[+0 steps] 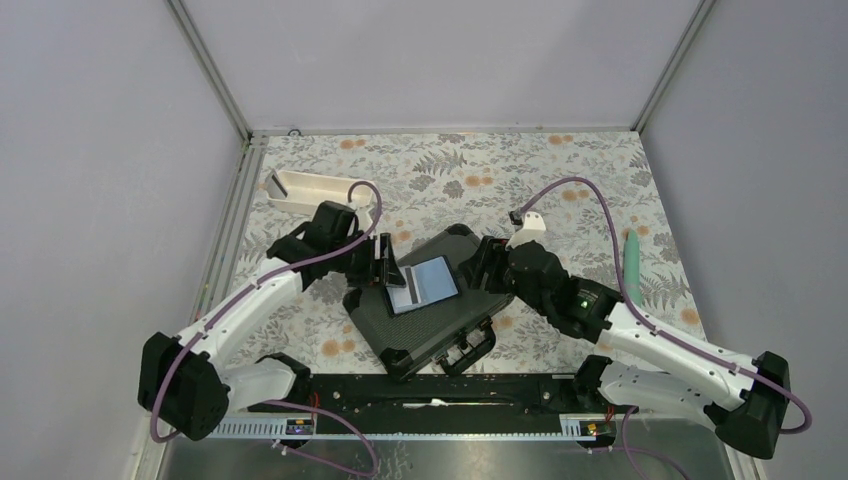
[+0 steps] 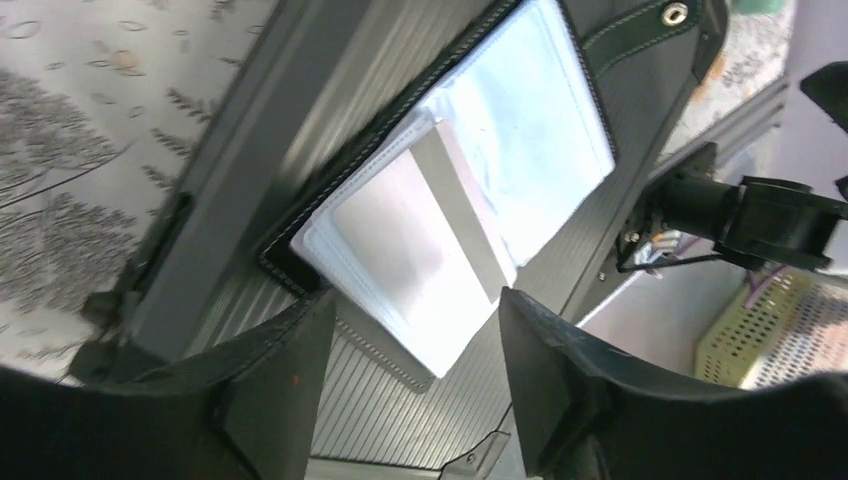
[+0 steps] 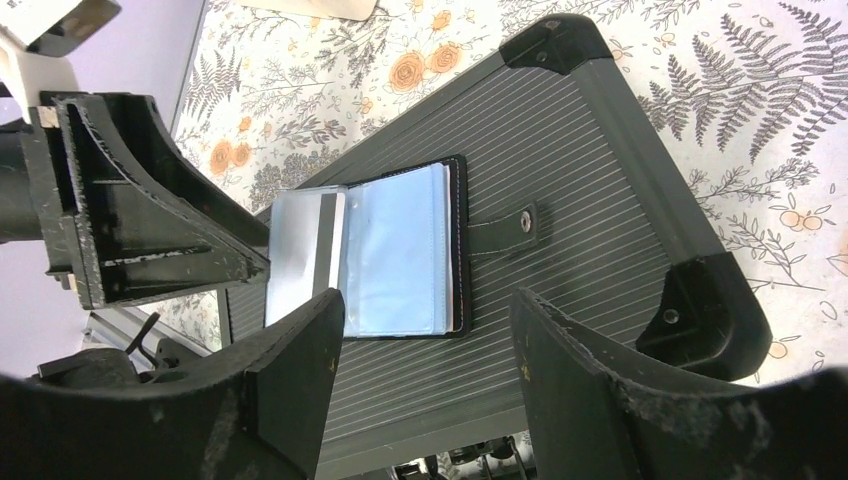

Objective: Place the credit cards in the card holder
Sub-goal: Insert the credit card into the card holder, then pick up the credit card from the storage box.

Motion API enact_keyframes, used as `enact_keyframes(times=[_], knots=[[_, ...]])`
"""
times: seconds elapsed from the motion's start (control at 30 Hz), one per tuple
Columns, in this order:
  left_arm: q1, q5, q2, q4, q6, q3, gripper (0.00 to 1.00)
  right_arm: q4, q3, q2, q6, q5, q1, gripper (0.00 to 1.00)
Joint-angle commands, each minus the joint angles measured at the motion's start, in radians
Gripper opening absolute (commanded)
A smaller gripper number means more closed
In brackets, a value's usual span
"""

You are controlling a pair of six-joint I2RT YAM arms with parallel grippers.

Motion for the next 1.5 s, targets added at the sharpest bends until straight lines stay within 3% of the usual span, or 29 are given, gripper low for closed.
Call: enact_keyframes(times=[0.0, 0.17, 0.37, 0.6, 0.77, 1.0, 1.1, 1.33, 1.47], knots=[[0.018, -0.163, -0.06, -0.105, 0.061, 0.091, 0.68, 0.003, 0.002, -0.025, -0.052, 0.038, -0.007, 0.69], [0.097, -0.339, -0.069, -0.138, 0.083, 0.173, 0.89, 0.003, -0.003, -0.044, -0.084, 0.042, -0.008, 0.73], [0.285, -0.652, 0.088, -0.096, 0.117, 0.32, 0.99, 0.007, -0.032, -0.107, -0.113, 0.052, -0.011, 0.78], [0.418, -0.879, 0.354, 0.017, 0.289, 0.543, 0.99, 0.059, -0.085, -0.178, -0.126, -0.019, -0.013, 0.82], [0.476, -0.9, 0.553, 0.056, 0.4, 0.67, 0.99, 0.098, -0.113, -0.174, -0.117, -0.082, -0.013, 0.82], [0.545, -0.943, 0.746, 0.077, 0.445, 0.8, 0.99, 0.109, -0.112, -0.133, -0.105, -0.107, -0.014, 0.82], [0.579, -0.918, 0.792, 0.056, 0.429, 0.87, 0.94, 0.107, -0.111, -0.114, -0.099, -0.104, -0.014, 0.82], [0.636, -0.801, 0.829, 0.04, 0.439, 0.93, 0.66, 0.123, -0.113, -0.044, -0.08, -0.119, -0.019, 0.81], [0.662, -0.727, 0.851, 0.012, 0.443, 0.944, 0.56, 0.135, -0.107, -0.004, -0.072, -0.146, -0.019, 0.81]])
